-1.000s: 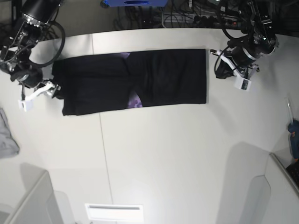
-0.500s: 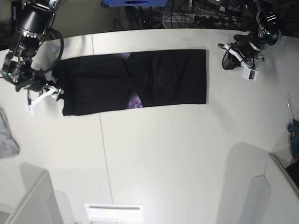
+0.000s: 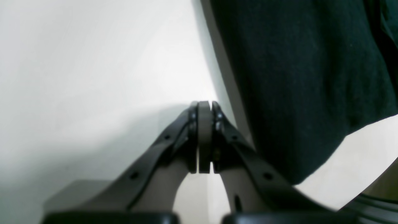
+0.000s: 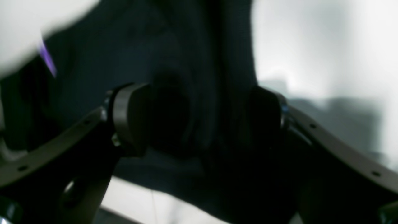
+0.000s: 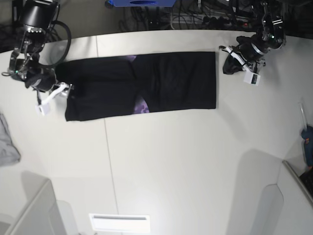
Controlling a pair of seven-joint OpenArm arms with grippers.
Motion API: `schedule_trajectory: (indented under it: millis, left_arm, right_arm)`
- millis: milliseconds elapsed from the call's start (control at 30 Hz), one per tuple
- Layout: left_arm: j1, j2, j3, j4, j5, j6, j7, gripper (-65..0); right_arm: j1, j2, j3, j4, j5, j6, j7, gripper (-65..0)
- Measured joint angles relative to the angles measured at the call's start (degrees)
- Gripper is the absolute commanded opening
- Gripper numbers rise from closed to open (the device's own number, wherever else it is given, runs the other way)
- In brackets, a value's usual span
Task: Fold the T-shirt properly
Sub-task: 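Grasp the folded end with the left gripper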
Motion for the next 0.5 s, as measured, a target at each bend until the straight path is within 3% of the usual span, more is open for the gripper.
schedule_trajectory:
  millis: [333,500]
  left_arm:
    - [-1.3,0.1,6.1,0.0,-0.1,0.4,-0.5,-65.0]
    - [-3.0,0.1,7.2,-1.4,-0.4,0.2,-0.6,-65.0]
  right_arm:
    - [0.8,-0.3,-1.7,-3.7,2.9,2.4,3.4,-20.1]
    - [1.1,-0.1,-1.7,-5.1,2.4,2.5,4.5,-37.8]
